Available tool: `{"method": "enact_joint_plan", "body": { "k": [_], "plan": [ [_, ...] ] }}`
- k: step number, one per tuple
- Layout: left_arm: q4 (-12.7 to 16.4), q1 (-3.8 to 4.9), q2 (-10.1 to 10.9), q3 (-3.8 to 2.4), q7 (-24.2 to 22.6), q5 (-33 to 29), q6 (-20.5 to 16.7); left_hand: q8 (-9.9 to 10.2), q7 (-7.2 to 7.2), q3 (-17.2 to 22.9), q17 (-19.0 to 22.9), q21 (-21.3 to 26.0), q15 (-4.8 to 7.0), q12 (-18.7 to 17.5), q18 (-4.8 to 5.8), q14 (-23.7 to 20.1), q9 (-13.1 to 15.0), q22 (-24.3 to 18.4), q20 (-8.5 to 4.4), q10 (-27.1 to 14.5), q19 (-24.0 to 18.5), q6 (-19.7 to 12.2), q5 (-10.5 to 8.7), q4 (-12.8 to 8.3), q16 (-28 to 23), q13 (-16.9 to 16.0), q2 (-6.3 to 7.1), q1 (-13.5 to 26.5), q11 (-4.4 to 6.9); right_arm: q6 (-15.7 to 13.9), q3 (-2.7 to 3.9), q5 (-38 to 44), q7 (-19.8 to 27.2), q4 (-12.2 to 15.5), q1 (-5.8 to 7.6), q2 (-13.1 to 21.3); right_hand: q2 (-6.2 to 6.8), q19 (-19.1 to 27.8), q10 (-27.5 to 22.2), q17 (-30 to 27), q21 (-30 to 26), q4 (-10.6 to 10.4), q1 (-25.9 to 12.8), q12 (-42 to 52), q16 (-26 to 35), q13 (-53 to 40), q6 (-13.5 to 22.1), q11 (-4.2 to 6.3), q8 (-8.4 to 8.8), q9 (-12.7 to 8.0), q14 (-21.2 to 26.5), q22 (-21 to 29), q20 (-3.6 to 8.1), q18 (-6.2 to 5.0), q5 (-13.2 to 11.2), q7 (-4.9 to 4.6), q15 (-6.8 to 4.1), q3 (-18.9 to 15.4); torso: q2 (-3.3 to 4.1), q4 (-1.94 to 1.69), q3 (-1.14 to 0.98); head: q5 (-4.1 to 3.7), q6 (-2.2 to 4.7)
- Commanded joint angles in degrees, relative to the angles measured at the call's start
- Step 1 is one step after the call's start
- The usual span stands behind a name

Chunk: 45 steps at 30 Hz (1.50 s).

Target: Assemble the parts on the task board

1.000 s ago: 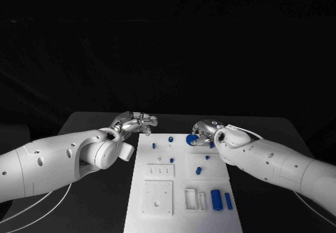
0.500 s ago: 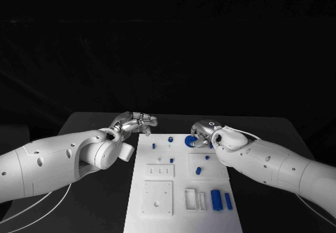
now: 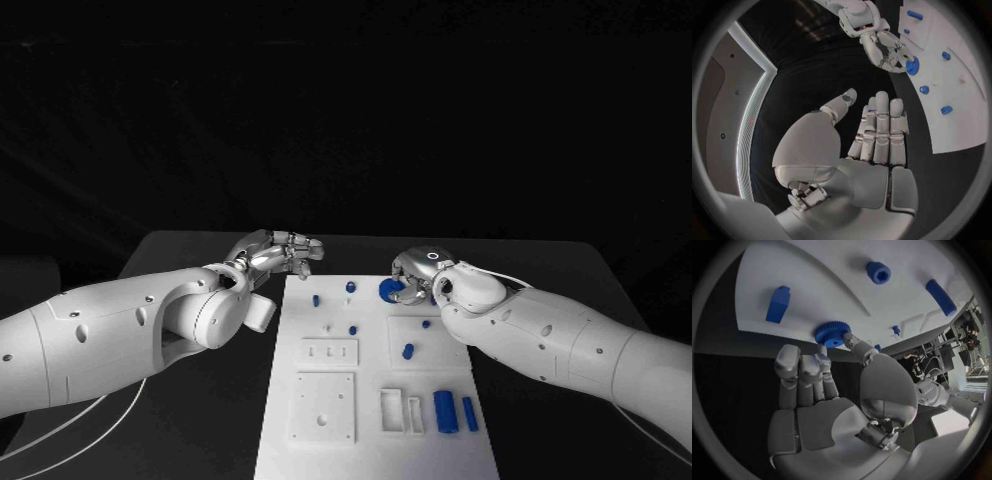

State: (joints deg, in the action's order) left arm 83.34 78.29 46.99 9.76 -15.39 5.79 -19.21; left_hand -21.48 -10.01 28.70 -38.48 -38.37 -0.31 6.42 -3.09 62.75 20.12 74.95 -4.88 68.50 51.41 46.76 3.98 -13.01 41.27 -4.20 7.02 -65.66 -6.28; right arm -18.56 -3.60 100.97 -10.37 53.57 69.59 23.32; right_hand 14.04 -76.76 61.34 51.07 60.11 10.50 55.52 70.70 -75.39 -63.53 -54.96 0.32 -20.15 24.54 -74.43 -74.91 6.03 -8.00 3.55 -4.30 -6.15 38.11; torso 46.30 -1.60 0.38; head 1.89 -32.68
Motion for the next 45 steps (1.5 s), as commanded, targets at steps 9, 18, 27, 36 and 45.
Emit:
{"method": "enact_joint_plan", "body": {
  "k": [9, 18, 27, 36, 45],
  "plan": [
    [0.1, 0.04, -0.1, -0.03, -0.3, 0.0, 0.6, 0.3, -0.22, 0.3, 0.1, -0.3, -0.17, -0.3, -1.38, -0.4, 0.1, 0.9, -0.32, -0.1, -0.3, 0.1, -0.25, 0.0, 0.2, 0.0, -0.18, 0.5, -0.33, 3.6, -0.70, 0.7, 1.0, 0.2, -0.87, 0.5, -0.37, 0.0, 0.5, 0.1, 0.4, -0.5, 0.1, -0.3, 0.4, 0.0, -2.2, 0.12, 0.10, 0.0, -0.1, -0.9, -0.32, -7.00, 1.5, -1.62, -0.44, 0.0, -0.03, 0.04, -0.02, 0.13, 0.12],
    [0.0, 0.04, 0.0, -0.03, -0.4, 0.0, 0.5, 0.3, -0.23, 0.3, 0.1, -0.3, -0.17, -0.3, -1.38, -0.4, 0.1, 0.9, -0.31, -0.1, -0.3, 0.1, -0.23, -0.1, 0.2, 0.0, -0.21, 0.5, -0.33, -0.5, -0.59, 2.9, -0.2, 3.3, -0.79, 1.8, -1.50, -0.1, 0.9, 0.2, 0.5, -2.4, 0.3, -0.5, 0.5, 0.0, -2.9, 0.29, 0.10, -0.1, -0.2, -0.8, -0.37, -7.00, 1.7, -1.44, -0.60, 2.4, -0.02, 0.05, -0.01, 0.26, 0.31],
    [0.0, 0.04, 0.2, -0.03, -0.4, 0.0, 0.4, 0.3, -0.23, 0.4, 0.1, -0.3, -0.17, -0.3, -1.39, -0.4, 0.1, 0.9, -0.31, -0.1, -0.3, 0.1, -0.22, -0.1, 0.3, 0.0, -0.22, 0.5, -0.33, -5.4, 0.07, 9.3, -4.0, 8.9, -0.15, 3.7, 0.36, -0.6, 2.2, 0.5, 0.8, -3.7, 1.1, -0.3, 0.5, -0.5, -3.6, 0.54, 0.08, -0.2, -0.4, -0.8, -0.14, -7.00, 0.3, -1.20, -0.83, 4.4, -0.04, 0.14, -0.07, 0.46, 0.64],
    [-0.2, 0.05, 0.3, -0.03, -0.5, 0.0, 0.3, 0.3, -0.23, 0.4, 0.1, -0.3, -0.17, -0.3, -1.39, -0.4, 0.1, 0.9, -0.31, -0.1, -0.3, 0.1, -0.22, -0.1, 0.3, 0.0, -0.22, 0.5, -0.33, -7.3, 0.21, 14.3, -5.7, 13.6, 0.25, 4.4, 2.30, -1.0, 3.1, 0.7, 1.3, -5.1, 1.8, -0.3, 0.5, -0.8, -4.1, 0.66, 0.04, -0.2, -0.5, -0.9, -0.01, -7.00, -0.6, -1.06, -0.93, 5.9, -0.03, 0.07, -0.05, 0.59, 0.96],
    [-0.2, 0.05, 0.1, -0.03, -0.5, 0.0, 0.2, 0.3, -0.23, 0.4, 0.1, -0.3, -0.17, -0.3, -1.39, -0.4, 0.1, 0.9, -0.31, -0.1, -0.3, 0.1, -0.21, -0.1, 0.3, 0.0, -0.22, 0.5, -0.33, -7.2, -0.50, 16.6, -5.9, 13.9, 0.23, 1.7, 2.75, -1.0, 3.2, 0.7, 1.4, -5.6, 1.7, -0.4, 0.5, -0.8, -4.2, 0.70, 0.02, -0.2, -0.5, -0.9, 0.00, -7.00, -0.7, -1.02, -0.97, 6.2, 0.01, -0.08, 0.08, 1.07, 1.17]
  ]
}}
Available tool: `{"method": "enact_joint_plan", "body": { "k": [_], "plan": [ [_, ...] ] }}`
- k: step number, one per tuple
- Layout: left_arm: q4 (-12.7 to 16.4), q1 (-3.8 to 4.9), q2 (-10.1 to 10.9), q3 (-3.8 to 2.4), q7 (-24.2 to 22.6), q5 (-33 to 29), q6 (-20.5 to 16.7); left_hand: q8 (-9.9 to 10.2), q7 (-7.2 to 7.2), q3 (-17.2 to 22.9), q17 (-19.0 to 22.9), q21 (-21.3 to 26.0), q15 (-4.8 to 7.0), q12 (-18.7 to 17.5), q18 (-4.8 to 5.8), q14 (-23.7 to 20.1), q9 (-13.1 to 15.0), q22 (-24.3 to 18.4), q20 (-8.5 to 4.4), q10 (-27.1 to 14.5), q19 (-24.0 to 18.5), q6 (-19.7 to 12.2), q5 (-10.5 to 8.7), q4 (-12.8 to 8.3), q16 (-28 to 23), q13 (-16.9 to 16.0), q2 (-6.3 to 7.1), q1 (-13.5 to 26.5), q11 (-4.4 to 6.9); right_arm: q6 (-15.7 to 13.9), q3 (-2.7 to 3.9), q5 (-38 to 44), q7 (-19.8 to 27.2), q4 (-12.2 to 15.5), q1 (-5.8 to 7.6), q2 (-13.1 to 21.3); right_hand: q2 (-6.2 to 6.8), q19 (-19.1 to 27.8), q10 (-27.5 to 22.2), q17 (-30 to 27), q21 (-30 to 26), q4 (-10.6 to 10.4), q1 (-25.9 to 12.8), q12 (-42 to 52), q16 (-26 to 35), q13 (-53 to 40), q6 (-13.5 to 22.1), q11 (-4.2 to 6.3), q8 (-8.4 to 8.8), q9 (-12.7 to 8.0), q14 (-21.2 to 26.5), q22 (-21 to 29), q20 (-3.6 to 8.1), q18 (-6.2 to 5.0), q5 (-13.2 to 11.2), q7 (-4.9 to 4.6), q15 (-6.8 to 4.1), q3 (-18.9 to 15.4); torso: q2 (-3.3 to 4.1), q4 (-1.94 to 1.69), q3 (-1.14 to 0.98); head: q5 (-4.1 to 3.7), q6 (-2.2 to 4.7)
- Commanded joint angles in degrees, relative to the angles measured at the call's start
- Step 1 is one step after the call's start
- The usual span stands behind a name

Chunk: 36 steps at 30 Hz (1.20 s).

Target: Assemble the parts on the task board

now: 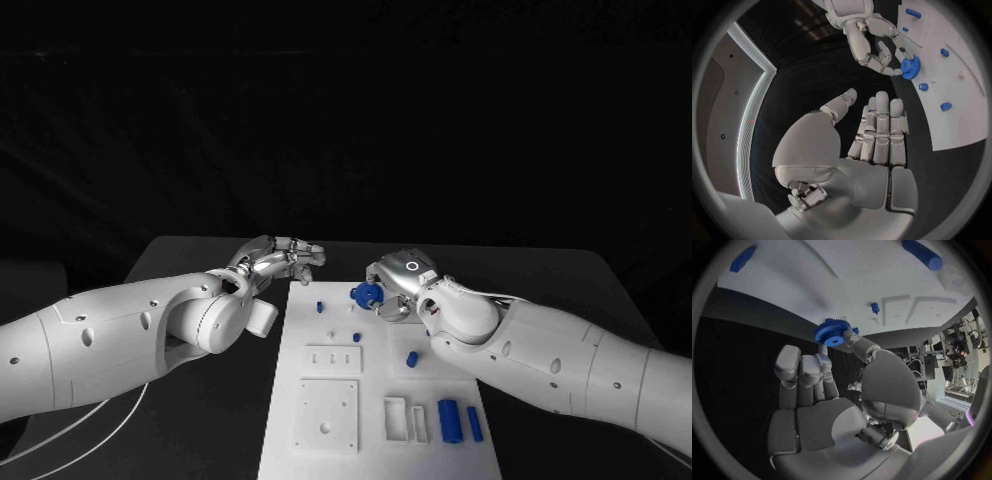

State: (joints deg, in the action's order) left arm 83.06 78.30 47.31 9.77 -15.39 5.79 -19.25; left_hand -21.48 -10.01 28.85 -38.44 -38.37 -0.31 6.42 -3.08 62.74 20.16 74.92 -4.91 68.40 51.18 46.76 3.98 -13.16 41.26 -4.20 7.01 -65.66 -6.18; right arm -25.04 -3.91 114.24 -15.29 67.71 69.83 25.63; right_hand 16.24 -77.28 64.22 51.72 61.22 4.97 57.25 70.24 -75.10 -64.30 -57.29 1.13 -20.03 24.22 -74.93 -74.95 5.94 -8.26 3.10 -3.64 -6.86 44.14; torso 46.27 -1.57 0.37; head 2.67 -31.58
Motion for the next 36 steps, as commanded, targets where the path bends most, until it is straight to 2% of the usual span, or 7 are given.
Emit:
{"method": "enact_joint_plan", "body": {
  "k": [1, 10, 13, 17, 20, 27, 36],
  "plan": [
    [0.0, 0.04, -0.2, -0.05, -0.5, 0.0, 0.3, 0.3, -0.23, 0.3, 0.1, -0.3, -0.17, -0.3, -1.40, -0.4, 0.1, 1.0, -0.28, 0.0, -0.1, 0.1, -0.21, 0.0, 0.3, 0.0, -0.22, 0.5, -0.43, -0.7, -0.24, 3.4, -1.0, -0.4, -0.01, -1.0, 0.55, -0.5, 0.4, 0.1, 0.3, -0.1, 0.0, 0.1, 0.2, 0.0, -1.9, -0.12, -0.09, 0.1, 0.0, -0.8, 0.09, -6.74, -0.3, -1.68, -0.26, 0.2, 0.03, -0.14, 0.12, 0.32, 0.07],
    [0.1, 0.04, -0.6, -0.05, -0.4, 0.1, -0.1, 0.3, -0.23, 0.3, 0.1, -0.4, -0.17, -0.3, -1.39, -0.4, 0.1, 1.0, -0.27, 0.0, -0.1, 0.1, -0.21, 0.0, 0.3, 0.0, -0.23, 0.5, -0.43, -0.6, -0.90, 3.5, -1.4, -2.1, -0.38, -3.6, 0.56, -0.5, 0.4, 0.1, 0.3, -0.3, 0.0, 0.0, 0.2, 0.0, -1.8, -0.11, -0.06, 0.1, 0.0, -0.9, 0.09, -6.74, -0.2, -1.68, -0.27, 0.4, 0.07, -0.33, 0.31, 0.43, 0.04],
    [0.2, 0.05, -0.8, -0.05, -0.4, 0.1, -0.1, 0.3, -0.22, 0.3, 0.1, -0.4, -0.17, -0.3, -1.39, -0.4, 0.1, 1.0, -0.27, 0.0, -0.1, 0.1, -0.21, 0.0, 0.3, 0.0, -0.24, 0.5, -0.43, -0.5, -0.99, 3.5, -1.3, -2.6, -0.43, -4.0, 0.57, -0.5, 0.4, 0.1, 0.3, -0.3, 0.1, 0.0, 0.2, 0.0, -1.8, -0.11, -0.05, 0.1, 0.0, -0.9, 0.09, -6.74, -0.2, -1.68, -0.27, 0.4, 0.11, -0.50, 0.47, 0.45, 0.08],
    [0.2, 0.07, -1.0, -0.06, -0.4, 0.1, -0.2, 0.3, -0.22, 0.3, 0.1, -0.4, -0.17, -0.3, -1.39, -0.4, 0.1, 1.0, -0.27, 0.0, -0.1, 0.1, -0.20, 0.0, 0.3, 0.0, -0.23, 0.5, -0.43, -0.3, -1.05, 3.3, -1.2, -2.8, -0.43, -4.1, 0.59, -0.5, 0.3, 0.1, 0.3, -0.3, 0.0, -0.1, 0.2, 0.1, -1.8, -0.12, -0.02, 0.1, 0.0, -0.9, 0.09, -6.74, -0.2, -1.70, -0.26, 0.4, 0.12, -0.38, 0.50, 1.46, -0.09],
    [0.3, 0.07, -1.0, -0.07, -0.4, 0.1, -0.2, 0.3, -0.22, 0.3, 0.1, -0.4, -0.17, -0.3, -1.40, -0.4, 0.1, 1.0, -0.27, 0.0, -0.1, 0.1, -0.20, 0.0, 0.3, 0.0, -0.22, 0.5, -0.43, -0.1, -1.16, 3.2, -1.1, -3.4, -0.43, -4.4, 0.60, -0.5, 0.2, 0.1, 0.3, -0.4, 0.0, -0.2, 0.3, 0.2, -1.7, -0.13, 0.01, 0.1, 0.0, -0.9, 0.09, -6.74, -0.2, -1.71, -0.25, 0.4, 0.12, -0.27, 0.49, 1.74, -0.21],
    [0.4, 0.13, -0.9, -0.08, -0.3, 1.0, -0.4, 0.3, -0.21, 0.3, 0.1, -0.4, -0.17, -0.3, -1.40, -0.4, 0.1, 0.9, -0.27, 0.0, -0.1, 0.1, -0.20, -0.1, 0.3, 0.0, -0.20, 0.5, -0.43, -0.2, -1.89, 2.8, -0.8, -5.1, -0.68, -5.4, 0.64, -0.4, 0.1, 0.1, 0.4, -0.3, 0.1, -0.3, 0.3, 0.3, -1.6, -0.16, 0.08, 0.0, 0.0, -0.9, 0.10, -6.74, -0.2, -1.74, -0.23, 0.5, 0.09, -0.18, 0.22, 2.03, -0.38],
    [0.5, 0.14, -1.3, -0.10, -0.3, 1.0, -0.2, 0.3, -0.21, 0.4, 0.1, -0.4, -0.17, -0.3, -1.41, -0.4, 0.1, 0.9, -0.28, 0.0, -0.1, 0.1, -0.20, -0.1, 0.3, 0.0, -0.16, 0.5, -0.44, 0.1, -2.15, 2.1, -0.2, -6.8, -0.95, -6.3, 0.65, -0.4, 0.0, 0.1, 0.4, -0.2, 0.1, -0.4, 0.3, 0.3, -1.5, -0.19, 0.14, 0.0, 0.0, -0.9, 0.10, -6.74, -0.2, -1.77, -0.21, 0.4, 0.07, -0.18, 0.20, 2.03, -0.62]
  ]
}}
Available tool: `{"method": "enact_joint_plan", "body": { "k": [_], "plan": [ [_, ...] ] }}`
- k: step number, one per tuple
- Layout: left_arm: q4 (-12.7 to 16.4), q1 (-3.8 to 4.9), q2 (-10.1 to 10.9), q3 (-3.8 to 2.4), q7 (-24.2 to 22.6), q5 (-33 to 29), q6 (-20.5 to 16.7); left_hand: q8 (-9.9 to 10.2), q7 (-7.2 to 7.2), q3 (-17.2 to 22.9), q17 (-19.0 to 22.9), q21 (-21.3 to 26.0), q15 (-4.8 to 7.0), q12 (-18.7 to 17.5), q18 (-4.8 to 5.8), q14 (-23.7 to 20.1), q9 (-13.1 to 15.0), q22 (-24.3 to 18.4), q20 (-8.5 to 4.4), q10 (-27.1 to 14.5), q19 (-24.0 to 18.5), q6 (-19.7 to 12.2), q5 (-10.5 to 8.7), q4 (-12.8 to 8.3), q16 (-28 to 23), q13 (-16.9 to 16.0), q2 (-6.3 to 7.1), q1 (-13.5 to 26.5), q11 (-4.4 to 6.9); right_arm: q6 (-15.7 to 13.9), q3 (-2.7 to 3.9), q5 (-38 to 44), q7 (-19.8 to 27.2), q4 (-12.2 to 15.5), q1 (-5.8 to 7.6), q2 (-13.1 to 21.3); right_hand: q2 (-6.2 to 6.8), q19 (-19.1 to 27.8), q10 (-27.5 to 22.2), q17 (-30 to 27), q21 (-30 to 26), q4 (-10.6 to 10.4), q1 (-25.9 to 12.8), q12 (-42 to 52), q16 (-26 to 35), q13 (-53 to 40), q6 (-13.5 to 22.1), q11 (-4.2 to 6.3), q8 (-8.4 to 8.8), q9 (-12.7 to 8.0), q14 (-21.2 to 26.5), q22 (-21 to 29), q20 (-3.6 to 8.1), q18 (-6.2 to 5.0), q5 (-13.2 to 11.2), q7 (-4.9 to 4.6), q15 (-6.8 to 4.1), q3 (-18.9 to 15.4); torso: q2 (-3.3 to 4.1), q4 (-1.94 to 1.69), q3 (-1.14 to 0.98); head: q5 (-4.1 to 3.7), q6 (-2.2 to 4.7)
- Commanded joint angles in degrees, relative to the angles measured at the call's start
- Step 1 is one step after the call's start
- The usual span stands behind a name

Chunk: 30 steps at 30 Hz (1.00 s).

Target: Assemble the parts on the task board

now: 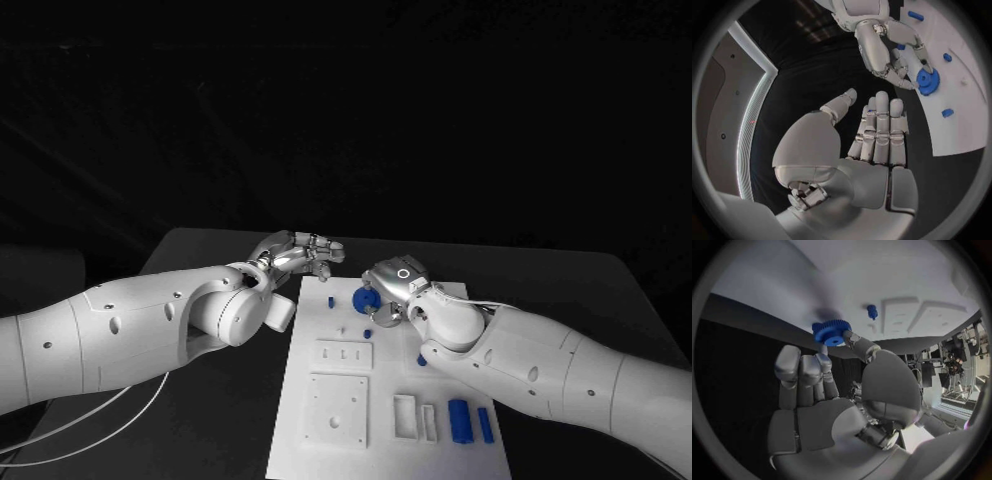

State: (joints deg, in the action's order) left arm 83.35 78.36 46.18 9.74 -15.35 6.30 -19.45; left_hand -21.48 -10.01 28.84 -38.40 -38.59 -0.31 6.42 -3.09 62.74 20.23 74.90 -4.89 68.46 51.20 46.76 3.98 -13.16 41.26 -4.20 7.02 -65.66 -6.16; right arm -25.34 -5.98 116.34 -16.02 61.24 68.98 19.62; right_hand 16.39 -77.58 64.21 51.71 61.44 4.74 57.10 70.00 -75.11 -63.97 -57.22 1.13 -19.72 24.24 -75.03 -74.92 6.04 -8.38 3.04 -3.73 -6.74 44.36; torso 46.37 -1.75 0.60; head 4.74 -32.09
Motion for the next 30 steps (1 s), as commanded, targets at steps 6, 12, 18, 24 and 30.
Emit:
{"method": "enact_joint_plan", "body": {
  "k": [6, 12, 18, 24, 30],
  "plan": [
    [0.1, 0.08, -0.4, -0.08, -0.4, 0.5, 0.0, 0.3, -0.21, 0.4, 0.1, -0.2, -0.18, -0.4, -1.40, -0.4, 0.1, 1.0, -0.30, -0.1, -0.1, 0.1, -0.20, -0.1, 0.4, 0.0, -0.16, 0.5, -0.46, 0.2, -0.22, -0.5, 1.2, -1.3, -0.22, -1.0, 0.48, -0.1, -0.1, 0.1, 0.2, 0.1, 0.2, -0.3, 0.3, 0.1, -1.5, -0.20, -0.14, 0.0, 0.2, -0.9, 0.00, -6.62, -0.2, -1.70, -0.31, 0.2, -0.03, 0.03, -0.13, 0.14, -0.23],
    [0.0, 0.08, -0.5, -0.09, -0.4, 0.5, 0.0, 0.4, -0.22, 0.4, 0.1, -0.2, -0.18, -0.4, -1.40, -0.4, 0.1, 1.0, -0.29, -0.1, -0.1, 0.1, -0.20, -0.1, 0.4, 0.0, -0.15, 0.5, -0.47, -0.1, -0.35, -1.2, 1.5, -1.8, -0.27, -1.4, 0.45, 0.1, -0.9, 0.0, 0.2, 0.2, 0.3, -0.9, 0.5, 0.6, -1.1, -0.33, 0.11, -0.1, 0.2, -0.9, 0.00, -6.62, -0.2, -1.84, -0.21, 0.2, -0.07, 0.01, -0.11, 0.38, -0.24],
    [0.0, 0.09, -0.5, -0.09, -0.3, 0.5, 0.0, 0.4, -0.22, 0.4, 0.1, -0.2, -0.18, -0.4, -1.40, -0.4, 0.1, 1.0, -0.29, -0.1, -0.1, 0.1, -0.21, -0.1, 0.4, 0.0, -0.15, 0.6, -0.47, 0.0, -0.44, -1.4, 1.5, -2.1, -0.31, -1.7, 0.45, 0.2, -0.9, 0.0, 0.2, 0.2, 0.4, -1.0, 0.5, 0.6, -0.9, -0.38, 0.20, -0.1, 0.2, -0.9, 0.01, -6.62, -0.2, -1.90, -0.16, 0.2, -0.06, 0.10, -0.13, 0.43, -0.24],
    [0.0, 0.10, -0.5, -0.10, -0.3, 0.5, 0.0, 0.4, -0.23, 0.4, 0.1, -0.2, -0.19, -0.4, -1.40, -0.4, 0.1, 0.9, -0.28, -0.1, -0.1, 0.0, -0.21, -0.1, 0.4, 0.0, -0.15, 0.6, -0.48, 0.4, -0.52, -2.0, 1.7, -2.4, -0.31, -2.1, 0.47, 0.3, -1.0, 0.0, 0.1, 0.3, 0.4, -1.1, 0.6, 0.6, -0.6, -0.49, 0.38, -0.2, 0.3, -0.9, 0.02, -6.62, -0.2, -2.01, -0.06, 0.2, -0.07, 0.10, -0.11, 0.44, -0.19],
    [0.0, 0.10, -0.6, -0.10, -0.3, 0.5, 0.0, 0.4, -0.23, 0.4, 0.1, -0.2, -0.19, -0.4, -1.40, -0.4, 0.1, 0.9, -0.28, -0.1, -0.1, 0.0, -0.21, -0.2, 0.4, 0.0, -0.14, 0.6, -0.48, 1.1, -0.57, -3.0, 2.0, -2.7, -0.35, -2.4, 0.51, 0.5, -1.3, 0.0, 0.1, 0.7, 0.4, -1.2, 0.8, 0.5, 0.4, -0.80, 0.90, -0.4, 0.3, -0.8, 0.04, -6.62, -0.2, -2.35, 0.22, -0.2, -0.07, 0.06, -0.15, 0.44, -0.15]
  ]
}}
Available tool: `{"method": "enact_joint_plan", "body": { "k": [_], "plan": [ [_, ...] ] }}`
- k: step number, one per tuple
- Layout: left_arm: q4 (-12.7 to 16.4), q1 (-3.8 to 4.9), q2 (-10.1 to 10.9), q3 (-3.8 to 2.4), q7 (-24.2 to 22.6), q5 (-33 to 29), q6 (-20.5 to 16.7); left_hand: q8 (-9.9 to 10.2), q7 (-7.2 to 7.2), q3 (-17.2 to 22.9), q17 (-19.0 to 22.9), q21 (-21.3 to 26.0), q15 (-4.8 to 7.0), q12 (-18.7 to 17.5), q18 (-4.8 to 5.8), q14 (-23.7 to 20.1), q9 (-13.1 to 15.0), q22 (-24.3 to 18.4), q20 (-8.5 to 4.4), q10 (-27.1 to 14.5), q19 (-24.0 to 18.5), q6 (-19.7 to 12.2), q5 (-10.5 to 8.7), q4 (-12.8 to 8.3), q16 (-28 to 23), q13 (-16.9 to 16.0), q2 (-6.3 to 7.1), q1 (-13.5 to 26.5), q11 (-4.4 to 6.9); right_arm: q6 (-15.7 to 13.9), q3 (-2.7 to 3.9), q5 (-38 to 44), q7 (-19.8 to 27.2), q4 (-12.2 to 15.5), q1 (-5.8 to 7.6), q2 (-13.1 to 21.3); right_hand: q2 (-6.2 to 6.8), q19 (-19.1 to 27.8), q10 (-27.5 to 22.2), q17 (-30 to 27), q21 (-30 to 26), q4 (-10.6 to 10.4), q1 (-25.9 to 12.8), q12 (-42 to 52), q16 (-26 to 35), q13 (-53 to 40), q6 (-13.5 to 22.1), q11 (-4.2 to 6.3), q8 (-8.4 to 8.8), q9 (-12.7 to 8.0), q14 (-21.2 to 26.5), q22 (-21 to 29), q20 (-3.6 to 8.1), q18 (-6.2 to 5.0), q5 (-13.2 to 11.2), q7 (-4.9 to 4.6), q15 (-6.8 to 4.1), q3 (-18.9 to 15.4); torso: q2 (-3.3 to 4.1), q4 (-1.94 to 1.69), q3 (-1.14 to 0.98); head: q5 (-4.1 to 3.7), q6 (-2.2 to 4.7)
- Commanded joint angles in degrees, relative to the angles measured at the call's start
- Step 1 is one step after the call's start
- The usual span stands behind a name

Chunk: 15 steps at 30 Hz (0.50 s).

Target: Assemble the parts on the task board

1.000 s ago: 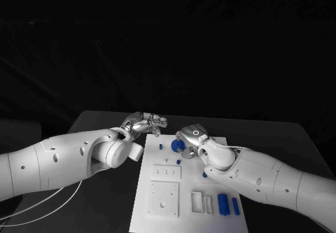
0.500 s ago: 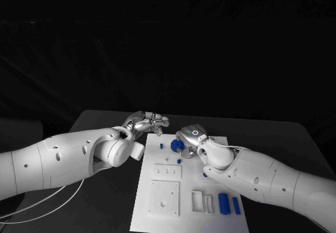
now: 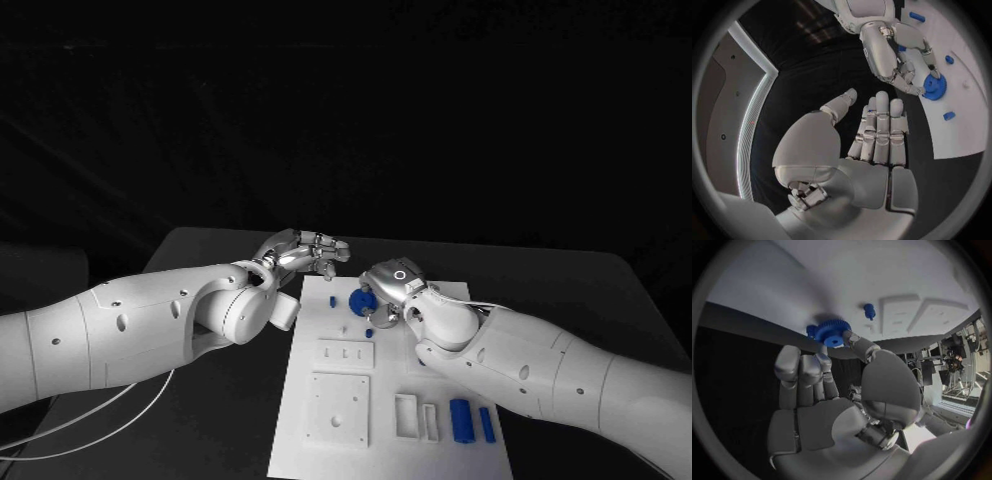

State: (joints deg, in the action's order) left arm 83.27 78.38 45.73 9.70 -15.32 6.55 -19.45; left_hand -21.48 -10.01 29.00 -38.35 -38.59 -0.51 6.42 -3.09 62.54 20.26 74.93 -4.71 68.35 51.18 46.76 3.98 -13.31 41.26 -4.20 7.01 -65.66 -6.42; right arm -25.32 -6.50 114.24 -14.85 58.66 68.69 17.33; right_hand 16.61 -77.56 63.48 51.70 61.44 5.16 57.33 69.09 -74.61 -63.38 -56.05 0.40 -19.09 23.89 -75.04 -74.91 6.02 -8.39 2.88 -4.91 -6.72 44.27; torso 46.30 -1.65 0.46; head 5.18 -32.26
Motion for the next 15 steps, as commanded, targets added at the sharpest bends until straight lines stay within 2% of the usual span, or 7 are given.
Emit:
{"method": "enact_joint_plan", "body": {
  "k": [1, 6, 15],
  "plan": [
    [0.1, 0.08, -0.1, -0.06, -0.3, 0.3, 0.0, 0.4, -0.23, 0.3, 0.1, -0.2, 0.01, -0.4, -1.40, -0.2, 0.1, 0.9, -0.46, 0.0, -0.1, 0.0, -0.21, 0.0, 0.4, 0.0, -0.13, 0.6, -0.22, 1.2, -0.06, -1.0, 0.9, -0.1, -0.07, -0.1, 0.28, 0.5, -0.6, 0.0, 0.1, 0.3, 0.1, -0.3, 0.3, -0.1, -0.2, -0.19, 0.54, -0.1, 0.3, -0.8, 0.08, -6.61, -0.1, -1.31, 0.29, -0.3, 0.01, -0.04, -0.01, 0.00, 0.02],
    [0.0, 0.09, -0.1, -0.06, -0.3, 0.3, 0.0, 0.4, -0.23, 0.3, 0.1, -0.3, 0.01, -0.4, -1.40, -0.2, 0.1, 0.9, -0.46, 0.0, -0.1, 0.0, -0.22, 0.0, 0.4, 0.0, -0.13, 0.6, -0.22, 1.2, -0.06, -1.4, 1.0, -0.3, -0.07, -0.2, 0.35, 0.6, -0.8, 0.1, 0.1, 0.9, 0.0, -0.4, 0.4, -0.2, 3.0, -1.17, 2.16, -0.7, 0.3, -0.8, 0.22, -6.61, -0.1, -2.33, 1.21, -1.3, -0.01, 0.03, 0.00, 0.05, 0.03],
    [0.1, 0.12, -0.1, -0.07, -0.3, 0.3, 0.0, 0.4, -0.24, 0.3, 0.1, -0.3, 0.01, -0.4, -1.40, -0.2, 0.1, 0.9, -0.46, 0.0, -0.1, 0.0, -0.22, 0.0, 0.4, 0.0, -0.10, 0.6, -0.22, 2.2, -0.06, -2.1, 1.1, -0.5, -0.06, -0.3, 0.38, 0.7, -1.0, 0.3, 0.1, 1.3, -0.2, -0.4, 0.4, -0.3, 5.0, -1.22, 2.93, -0.9, 0.4, -0.7, 0.33, -6.61, -0.1, -2.36, 1.28, -2.3, 0.00, 0.04, -0.01, 0.14, -0.01]
  ]
}}
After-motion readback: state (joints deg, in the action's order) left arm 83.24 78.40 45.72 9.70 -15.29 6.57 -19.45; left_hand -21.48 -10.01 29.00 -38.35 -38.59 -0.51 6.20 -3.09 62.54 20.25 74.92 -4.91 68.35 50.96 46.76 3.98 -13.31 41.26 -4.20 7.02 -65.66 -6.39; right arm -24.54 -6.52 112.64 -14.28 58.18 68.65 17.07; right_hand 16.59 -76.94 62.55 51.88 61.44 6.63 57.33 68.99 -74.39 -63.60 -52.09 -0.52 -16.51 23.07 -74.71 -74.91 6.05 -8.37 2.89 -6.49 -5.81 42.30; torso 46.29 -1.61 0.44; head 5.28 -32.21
